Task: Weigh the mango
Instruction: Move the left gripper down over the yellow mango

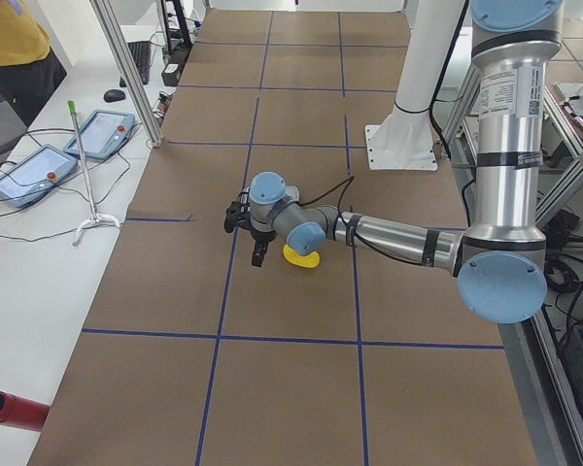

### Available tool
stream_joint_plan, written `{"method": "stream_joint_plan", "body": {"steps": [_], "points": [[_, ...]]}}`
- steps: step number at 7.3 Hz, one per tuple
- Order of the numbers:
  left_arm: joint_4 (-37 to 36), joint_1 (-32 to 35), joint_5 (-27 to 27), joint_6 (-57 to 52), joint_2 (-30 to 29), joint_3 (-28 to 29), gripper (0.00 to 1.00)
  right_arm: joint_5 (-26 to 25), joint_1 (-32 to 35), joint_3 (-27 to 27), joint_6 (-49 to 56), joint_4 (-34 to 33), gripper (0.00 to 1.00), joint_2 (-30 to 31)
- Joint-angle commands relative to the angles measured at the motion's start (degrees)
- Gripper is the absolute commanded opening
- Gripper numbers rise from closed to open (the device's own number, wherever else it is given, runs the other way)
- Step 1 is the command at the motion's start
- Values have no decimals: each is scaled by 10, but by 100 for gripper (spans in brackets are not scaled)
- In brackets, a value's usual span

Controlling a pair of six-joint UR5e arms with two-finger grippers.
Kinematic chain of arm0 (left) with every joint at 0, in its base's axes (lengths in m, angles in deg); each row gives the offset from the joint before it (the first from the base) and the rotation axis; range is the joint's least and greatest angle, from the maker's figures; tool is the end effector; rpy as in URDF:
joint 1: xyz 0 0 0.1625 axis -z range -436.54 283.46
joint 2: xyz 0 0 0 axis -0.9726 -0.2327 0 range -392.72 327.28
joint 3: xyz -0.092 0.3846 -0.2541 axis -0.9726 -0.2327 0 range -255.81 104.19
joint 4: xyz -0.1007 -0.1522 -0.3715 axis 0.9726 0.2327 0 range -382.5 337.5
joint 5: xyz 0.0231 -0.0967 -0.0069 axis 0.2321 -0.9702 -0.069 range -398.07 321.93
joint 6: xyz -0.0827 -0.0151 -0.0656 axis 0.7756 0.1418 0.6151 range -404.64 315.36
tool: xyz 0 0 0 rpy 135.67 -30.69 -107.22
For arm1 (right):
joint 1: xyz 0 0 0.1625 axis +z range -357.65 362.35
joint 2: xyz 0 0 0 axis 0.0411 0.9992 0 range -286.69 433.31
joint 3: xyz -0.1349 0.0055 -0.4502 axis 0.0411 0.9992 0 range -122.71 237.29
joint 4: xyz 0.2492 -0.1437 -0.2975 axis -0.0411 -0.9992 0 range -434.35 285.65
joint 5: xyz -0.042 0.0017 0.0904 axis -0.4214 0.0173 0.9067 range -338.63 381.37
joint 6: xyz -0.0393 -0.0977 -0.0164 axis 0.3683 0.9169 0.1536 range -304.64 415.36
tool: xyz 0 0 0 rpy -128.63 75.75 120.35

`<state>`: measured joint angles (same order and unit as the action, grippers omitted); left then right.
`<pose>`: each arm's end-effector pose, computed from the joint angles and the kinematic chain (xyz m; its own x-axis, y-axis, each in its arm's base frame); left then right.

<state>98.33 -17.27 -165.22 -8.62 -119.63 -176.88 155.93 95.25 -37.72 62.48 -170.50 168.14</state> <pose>0.1929 -0.4595 0.5813 0.6319 0.1985 -0.7492 -0.0328 0.9726 0.2300 0.0810 -0.4399 0.7156 0.7087 -0.0150 0.7054 0.0378 0.9991 -0.0166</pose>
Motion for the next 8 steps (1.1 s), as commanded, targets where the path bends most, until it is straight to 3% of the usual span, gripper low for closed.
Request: {"method": "stream_joint_plan", "body": {"steps": [1, 3, 8], "points": [[0, -81, 35, 43, 34, -53, 100, 0, 0, 0, 0, 0, 100, 0], [18, -100, 65, 46, 69, -53, 100, 0, 0, 0, 0, 0, 100, 0], [98, -129, 66, 84, 61, 4, 100, 0, 0, 0, 0, 0, 100, 0]]}}
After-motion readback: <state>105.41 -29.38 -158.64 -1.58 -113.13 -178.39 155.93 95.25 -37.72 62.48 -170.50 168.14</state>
